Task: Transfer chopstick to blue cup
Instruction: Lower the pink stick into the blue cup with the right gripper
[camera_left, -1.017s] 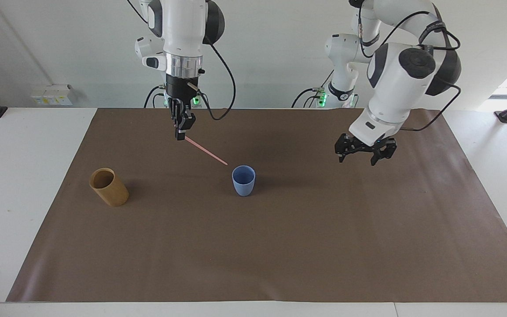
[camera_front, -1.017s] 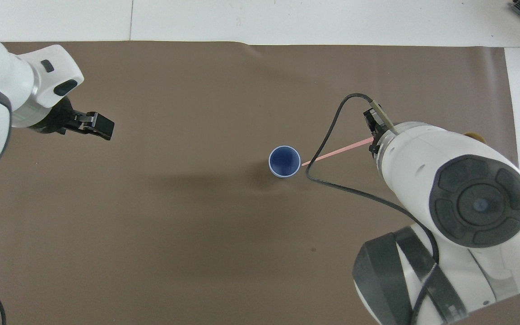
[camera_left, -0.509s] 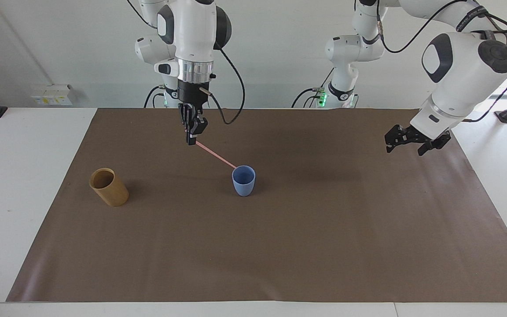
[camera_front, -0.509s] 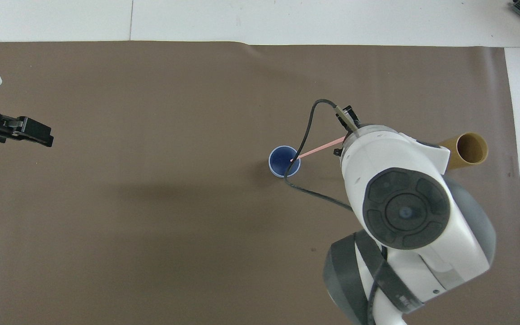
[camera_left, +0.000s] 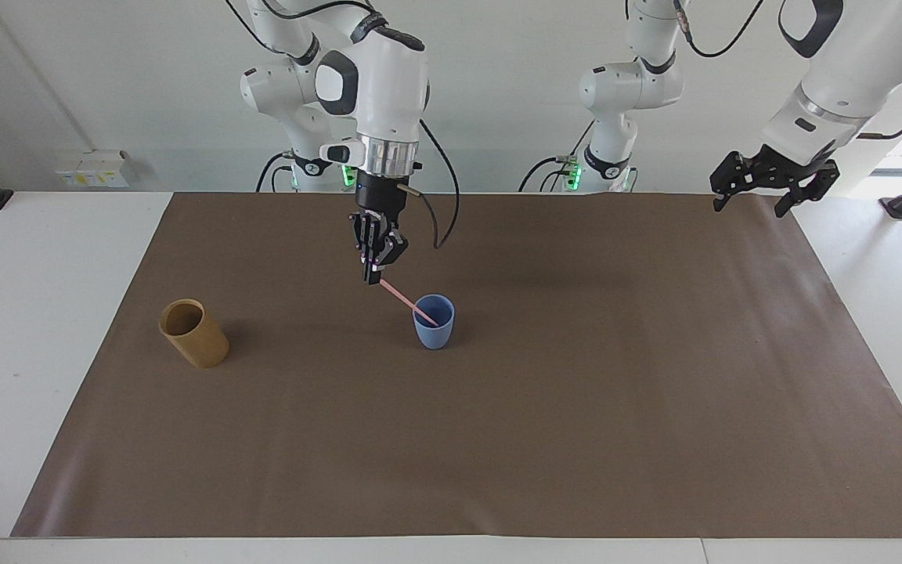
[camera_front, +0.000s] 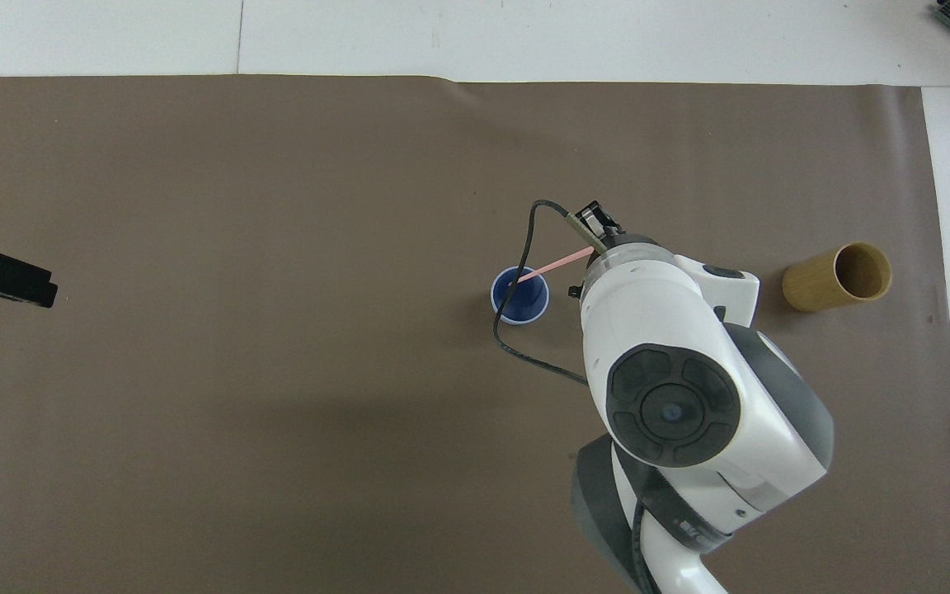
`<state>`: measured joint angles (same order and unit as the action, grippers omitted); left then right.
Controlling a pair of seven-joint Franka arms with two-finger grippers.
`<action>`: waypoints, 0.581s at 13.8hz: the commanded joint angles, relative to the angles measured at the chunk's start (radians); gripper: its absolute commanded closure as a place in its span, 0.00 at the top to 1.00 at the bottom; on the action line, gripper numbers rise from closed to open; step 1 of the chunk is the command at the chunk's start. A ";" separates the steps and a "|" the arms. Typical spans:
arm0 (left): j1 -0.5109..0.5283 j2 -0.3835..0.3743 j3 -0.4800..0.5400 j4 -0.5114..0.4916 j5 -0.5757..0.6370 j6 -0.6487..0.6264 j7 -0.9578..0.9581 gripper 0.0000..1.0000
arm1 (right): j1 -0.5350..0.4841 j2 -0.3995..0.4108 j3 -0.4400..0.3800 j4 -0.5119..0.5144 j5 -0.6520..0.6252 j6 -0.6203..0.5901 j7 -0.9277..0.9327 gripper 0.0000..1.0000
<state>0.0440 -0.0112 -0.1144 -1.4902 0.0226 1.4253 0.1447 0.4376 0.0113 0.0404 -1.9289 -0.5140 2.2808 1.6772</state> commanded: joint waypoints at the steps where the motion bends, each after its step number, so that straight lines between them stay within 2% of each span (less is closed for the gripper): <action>1: -0.001 -0.035 0.013 -0.010 0.007 -0.020 0.000 1.00 | -0.007 -0.014 0.006 -0.065 -0.032 0.083 0.038 0.00; 3: 0.007 -0.035 0.021 -0.009 0.005 -0.009 -0.001 1.00 | -0.008 -0.013 0.006 -0.102 -0.032 0.123 0.035 0.00; 7: -0.003 -0.039 0.010 -0.034 -0.051 0.039 -0.007 1.00 | 0.003 -0.005 0.007 -0.140 -0.034 0.128 -0.023 0.00; 8: 0.000 -0.044 0.012 -0.036 -0.064 0.041 -0.008 1.00 | 0.001 -0.001 0.007 -0.139 -0.034 0.128 -0.046 0.08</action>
<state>0.0449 -0.0399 -0.1082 -1.4994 -0.0121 1.4359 0.1425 0.4454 0.0133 0.0412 -2.0493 -0.5208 2.3809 1.6619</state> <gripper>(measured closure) 0.000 0.912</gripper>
